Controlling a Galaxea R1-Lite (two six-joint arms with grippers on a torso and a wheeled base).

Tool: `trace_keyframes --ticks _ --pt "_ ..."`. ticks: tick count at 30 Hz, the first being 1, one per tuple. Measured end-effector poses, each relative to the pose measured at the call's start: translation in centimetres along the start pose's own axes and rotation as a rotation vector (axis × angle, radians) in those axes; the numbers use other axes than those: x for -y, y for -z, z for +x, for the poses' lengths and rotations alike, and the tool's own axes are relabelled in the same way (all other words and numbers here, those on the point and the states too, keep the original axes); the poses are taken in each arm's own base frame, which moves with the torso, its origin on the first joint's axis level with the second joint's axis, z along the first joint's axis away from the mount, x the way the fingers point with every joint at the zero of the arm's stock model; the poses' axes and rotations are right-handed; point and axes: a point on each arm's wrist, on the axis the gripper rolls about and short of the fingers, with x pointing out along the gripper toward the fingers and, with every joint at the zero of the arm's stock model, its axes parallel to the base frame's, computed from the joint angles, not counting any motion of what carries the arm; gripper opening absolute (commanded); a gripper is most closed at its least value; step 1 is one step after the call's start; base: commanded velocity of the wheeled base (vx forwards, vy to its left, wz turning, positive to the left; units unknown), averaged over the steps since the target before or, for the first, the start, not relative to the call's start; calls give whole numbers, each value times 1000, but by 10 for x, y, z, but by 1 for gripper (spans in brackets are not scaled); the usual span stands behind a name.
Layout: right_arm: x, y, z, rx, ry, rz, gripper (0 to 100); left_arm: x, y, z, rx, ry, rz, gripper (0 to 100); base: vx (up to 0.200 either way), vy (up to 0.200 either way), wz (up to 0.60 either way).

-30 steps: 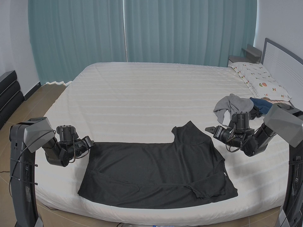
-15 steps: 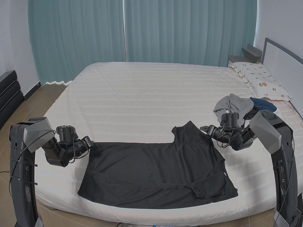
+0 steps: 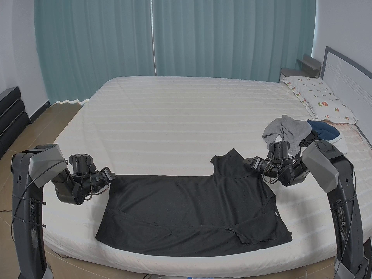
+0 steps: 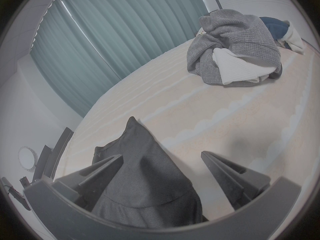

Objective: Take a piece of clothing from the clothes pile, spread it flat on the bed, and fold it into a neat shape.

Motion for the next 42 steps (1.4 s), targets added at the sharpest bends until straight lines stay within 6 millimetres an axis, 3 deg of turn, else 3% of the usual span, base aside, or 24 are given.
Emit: trace_keyframes --ticks 17,26,35,42 --pt "1 -6 -6 3 7 8 0 0 -2 1 8 3 2 0 0 0 0" --pt "3 -12 -22 -13 -21 25 0 5 -10 -3 27 11 6 0 0 0 0" --pt "6 -33 -37 116 -80 58 0 7 -22 -12 60 16 7 0 0 0 0" --pt "6 -30 -38 129 -92 66 0 7 -28 -15 78 18 7 0 0 0 0"
